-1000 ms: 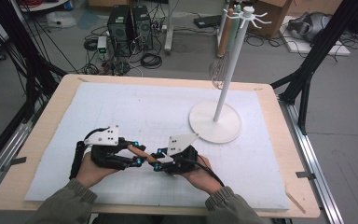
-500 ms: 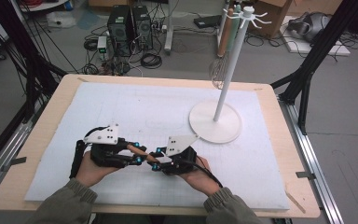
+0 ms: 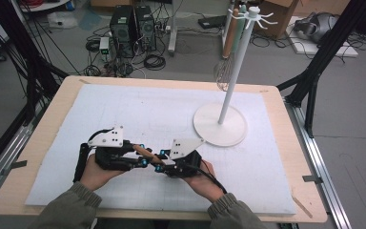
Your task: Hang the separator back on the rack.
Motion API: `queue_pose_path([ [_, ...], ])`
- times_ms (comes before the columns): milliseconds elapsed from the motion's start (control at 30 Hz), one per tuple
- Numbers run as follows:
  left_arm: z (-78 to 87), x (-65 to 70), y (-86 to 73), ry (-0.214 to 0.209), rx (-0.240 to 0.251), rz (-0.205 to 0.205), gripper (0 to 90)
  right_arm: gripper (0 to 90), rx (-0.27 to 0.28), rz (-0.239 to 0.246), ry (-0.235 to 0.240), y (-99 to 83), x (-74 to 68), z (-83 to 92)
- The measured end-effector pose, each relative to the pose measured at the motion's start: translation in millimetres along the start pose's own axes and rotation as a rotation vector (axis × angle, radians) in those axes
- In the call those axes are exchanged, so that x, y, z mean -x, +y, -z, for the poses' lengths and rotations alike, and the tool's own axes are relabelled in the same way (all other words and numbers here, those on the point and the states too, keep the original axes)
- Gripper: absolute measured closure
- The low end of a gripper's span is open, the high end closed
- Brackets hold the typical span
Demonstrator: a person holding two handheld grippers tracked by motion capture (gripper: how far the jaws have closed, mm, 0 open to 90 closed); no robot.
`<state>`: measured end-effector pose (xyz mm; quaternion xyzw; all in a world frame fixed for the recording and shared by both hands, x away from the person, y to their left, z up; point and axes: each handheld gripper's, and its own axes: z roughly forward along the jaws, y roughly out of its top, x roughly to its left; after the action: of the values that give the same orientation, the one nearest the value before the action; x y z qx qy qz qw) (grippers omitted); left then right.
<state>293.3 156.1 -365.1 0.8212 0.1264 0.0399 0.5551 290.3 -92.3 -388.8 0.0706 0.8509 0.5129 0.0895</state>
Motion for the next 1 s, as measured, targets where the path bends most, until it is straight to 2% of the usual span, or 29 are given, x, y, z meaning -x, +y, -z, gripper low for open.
queue_pose_path([
  [67,0.2,0.4,1.1,-0.003,-0.007,-0.006,69.1,72.3,0.005,0.012,-0.007,0.4,-0.2,0.1],
  [167,0.7,0.4,2.5,-0.018,-0.001,0.003,70.2,72.2,0.013,0.007,0.003,0.5,-0.1,0.4],
  [233,0.4,0.8,4.0,-0.025,-0.001,-0.005,71.2,71.5,0.009,0.000,0.012,1.0,-0.3,1.2],
  [467,-1.5,3.0,7.4,-0.009,-0.013,-0.013,71.7,70.7,-0.019,0.007,0.006,3.0,0.4,4.1],
  [600,-2.3,3.2,7.3,-0.019,-0.001,-0.017,71.1,72.0,-0.015,0.019,0.007,3.3,0.8,5.2],
  [700,-2.5,3.2,8.3,-0.020,0.005,-0.020,69.8,72.2,0.002,-0.020,0.033,3.0,1.6,5.8],
  [833,-2.6,3.4,9.7,-0.028,0.003,-0.022,71.4,72.0,0.008,-0.013,0.028,3.4,1.5,5.6],
  [1000,-3.1,4.4,11.9,-0.031,-0.005,-0.029,71.7,69.8,-0.014,-0.013,0.038,3.8,1.3,6.6],
])
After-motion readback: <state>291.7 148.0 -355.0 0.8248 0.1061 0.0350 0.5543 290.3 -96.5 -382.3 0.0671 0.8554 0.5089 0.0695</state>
